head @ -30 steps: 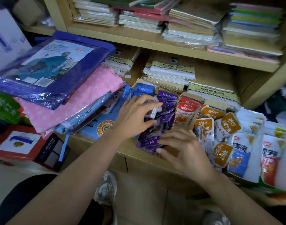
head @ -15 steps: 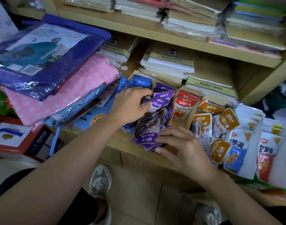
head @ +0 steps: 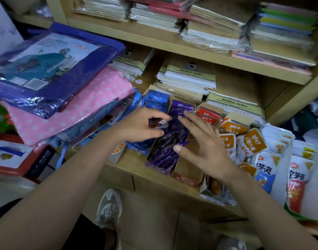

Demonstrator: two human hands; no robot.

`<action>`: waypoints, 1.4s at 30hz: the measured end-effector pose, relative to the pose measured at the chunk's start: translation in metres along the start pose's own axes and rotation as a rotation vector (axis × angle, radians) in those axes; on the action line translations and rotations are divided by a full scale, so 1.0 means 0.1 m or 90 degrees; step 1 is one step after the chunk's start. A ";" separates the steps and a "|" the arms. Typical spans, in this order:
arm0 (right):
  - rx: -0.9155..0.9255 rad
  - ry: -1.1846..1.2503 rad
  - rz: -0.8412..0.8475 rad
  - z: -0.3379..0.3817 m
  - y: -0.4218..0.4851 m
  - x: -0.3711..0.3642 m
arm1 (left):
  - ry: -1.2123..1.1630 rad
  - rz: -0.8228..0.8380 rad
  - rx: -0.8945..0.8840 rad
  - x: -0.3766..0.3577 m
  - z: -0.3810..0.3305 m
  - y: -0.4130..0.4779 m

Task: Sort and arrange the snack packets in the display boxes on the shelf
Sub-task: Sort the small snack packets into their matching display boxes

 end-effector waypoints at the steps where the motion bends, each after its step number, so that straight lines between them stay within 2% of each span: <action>1: 0.007 -0.015 0.001 0.00 0.00 0.00 | -0.038 -0.003 0.010 0.03 0.00 -0.01; 7: 0.044 -0.060 0.002 0.02 -0.13 -0.05 | -0.059 -0.216 -0.046 0.39 -0.02 -0.07; 12: 0.051 -0.051 -0.037 0.10 -0.05 0.00 | -0.074 -0.255 -0.079 0.45 -0.08 -0.16; 15: 0.051 -0.032 -0.003 0.12 0.07 -0.06 | -0.062 -0.276 -0.091 0.57 -0.10 -0.23; 20: 0.069 -0.036 -0.025 0.16 0.02 -0.05 | -0.016 -0.379 -0.093 0.84 -0.04 -0.34; 23: 0.061 -0.032 -0.036 0.17 0.02 -0.04 | -0.056 -0.395 -0.077 0.90 0.01 -0.35; 29: -0.018 0.118 -0.031 0.17 0.31 0.02 | -0.101 -0.392 -0.067 0.91 0.06 -0.36; 36: 0.072 0.034 0.069 0.63 0.80 -0.01 | -0.105 -0.599 -0.130 1.30 -0.04 -0.63; 39: 0.070 0.038 0.035 0.62 0.87 0.01 | -0.097 -0.648 -0.137 1.36 -0.06 -0.70; 42: 0.052 0.024 -0.014 0.46 0.77 0.03 | -0.083 -0.650 -0.152 1.31 -0.07 -0.71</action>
Point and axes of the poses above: each hand's wrist, its own y-axis towards the middle knuckle, its own x-axis out of the back of the hand, z = x × y, the point moved 9 cm from there along y, towards the middle knuckle, and after that the axes turned 14 degrees about -y, right-handed, at the moved point
